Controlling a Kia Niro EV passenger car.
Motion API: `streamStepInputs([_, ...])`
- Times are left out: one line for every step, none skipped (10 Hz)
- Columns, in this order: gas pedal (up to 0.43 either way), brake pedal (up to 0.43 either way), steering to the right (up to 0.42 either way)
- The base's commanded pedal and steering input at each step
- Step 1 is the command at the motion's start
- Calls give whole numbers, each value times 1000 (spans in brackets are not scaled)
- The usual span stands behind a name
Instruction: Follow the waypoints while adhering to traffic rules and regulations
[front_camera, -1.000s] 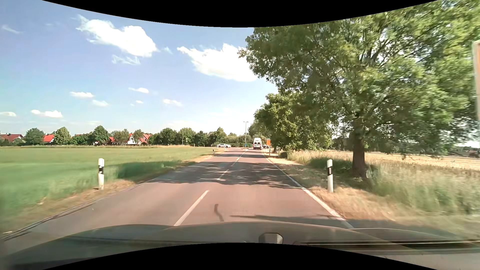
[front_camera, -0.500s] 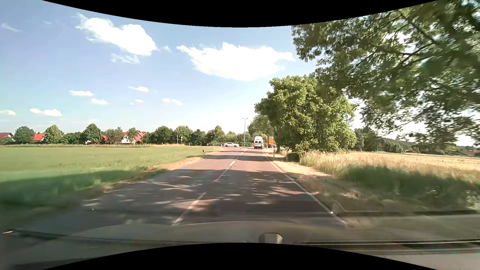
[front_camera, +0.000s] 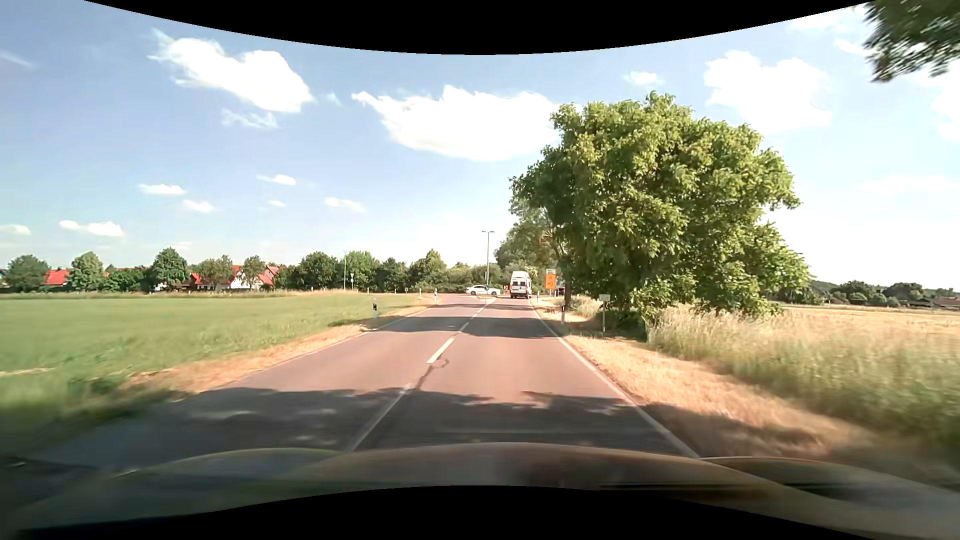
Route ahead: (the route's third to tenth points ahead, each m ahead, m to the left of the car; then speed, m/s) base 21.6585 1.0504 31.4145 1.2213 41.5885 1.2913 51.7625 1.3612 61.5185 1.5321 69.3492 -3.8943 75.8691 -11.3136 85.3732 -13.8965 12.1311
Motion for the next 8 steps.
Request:
streamStepInputs([0,134,1])
streamStepInputs([0,140,2])
streamStepInputs([0,140,2])
streamStepInputs([0,146,2])
streamStepInputs([0,159,2])
streamStepInputs([0,207,3])
streamStepInputs([0,220,3])
streamStepInputs([0,220,3])
